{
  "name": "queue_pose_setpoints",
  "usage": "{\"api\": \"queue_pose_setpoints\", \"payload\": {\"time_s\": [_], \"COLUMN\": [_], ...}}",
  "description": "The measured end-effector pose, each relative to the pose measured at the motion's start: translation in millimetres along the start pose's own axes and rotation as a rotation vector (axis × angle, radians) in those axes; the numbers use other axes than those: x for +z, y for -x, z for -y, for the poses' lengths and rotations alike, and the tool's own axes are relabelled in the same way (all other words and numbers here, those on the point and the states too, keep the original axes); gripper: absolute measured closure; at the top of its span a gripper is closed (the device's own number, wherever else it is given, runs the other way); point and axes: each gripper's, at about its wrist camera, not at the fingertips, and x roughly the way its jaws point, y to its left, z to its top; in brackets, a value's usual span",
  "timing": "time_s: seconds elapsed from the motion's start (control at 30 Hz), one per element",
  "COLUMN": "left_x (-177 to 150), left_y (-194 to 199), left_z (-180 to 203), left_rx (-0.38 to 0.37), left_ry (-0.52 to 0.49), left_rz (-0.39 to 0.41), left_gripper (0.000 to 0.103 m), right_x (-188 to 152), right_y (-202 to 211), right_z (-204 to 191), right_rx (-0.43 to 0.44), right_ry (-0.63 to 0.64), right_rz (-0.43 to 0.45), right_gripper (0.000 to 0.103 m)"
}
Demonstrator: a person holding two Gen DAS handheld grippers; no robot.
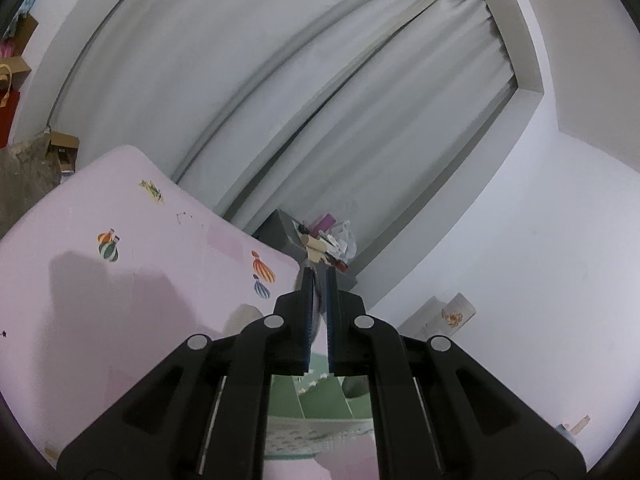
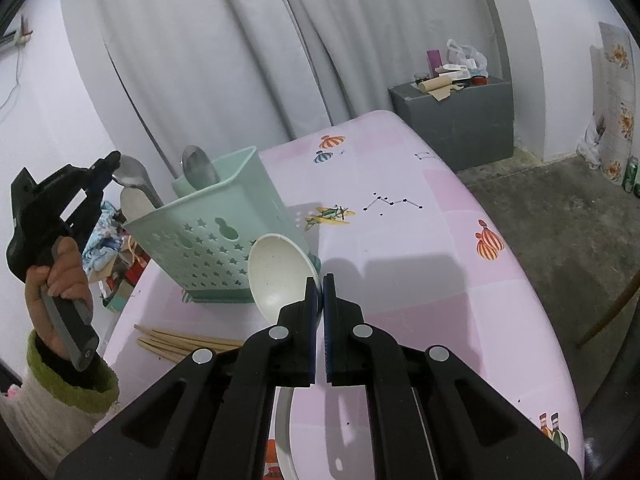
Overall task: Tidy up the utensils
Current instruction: 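Open the left gripper to drop the spoon into the basket, then raise the white ladle with the right gripper toward the basket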
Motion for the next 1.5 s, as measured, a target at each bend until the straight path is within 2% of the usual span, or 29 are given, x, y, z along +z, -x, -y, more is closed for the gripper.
{"api": "queue_pose_setpoints", "payload": {"time_s": [0.23, 0.33, 0.5, 0.67, 0.77, 0.93, 1.03, 1.27, 1.5], "left_x": [-4, -7, -22, -47, -59, -76, -79, -79, -77], "left_y": [13, 21, 38, 52, 59, 69, 71, 74, 71], "left_z": [7, 12, 30, 42, 44, 46, 45, 35, 26], "left_rx": [0.004, 0.027, 0.103, 0.196, 0.243, 0.290, 0.299, 0.318, 0.329], "left_ry": [-0.034, -0.068, -0.209, -0.361, -0.424, -0.517, -0.539, -0.539, -0.515], "left_rz": [0.002, 0.001, -0.022, -0.067, -0.084, -0.101, -0.109, -0.116, -0.130], "left_gripper": [0.077, 0.073, 0.062, 0.039, 0.029, 0.026, 0.026, 0.026, 0.026], "right_x": [2, 7, 27, 61, 84, 123, 140, 162, 155], "right_y": [5, 9, 16, 20, 17, -3, -20, -58, -88], "right_z": [-5, -8, -17, -31, -39, -54, -65, -70, -71], "right_rx": [0.000, 0.003, 0.039, 0.121, 0.182, 0.263, 0.262, 0.189, 0.021], "right_ry": [0.011, 0.017, 0.032, 0.043, 0.027, -0.013, -0.006, -0.014, 0.017], "right_rz": [0.015, 0.034, 0.097, 0.189, 0.246, 0.312, 0.342, 0.367, 0.369], "right_gripper": [0.100, 0.100, 0.100, 0.100, 0.100, 0.100, 0.100, 0.100, 0.100]}}
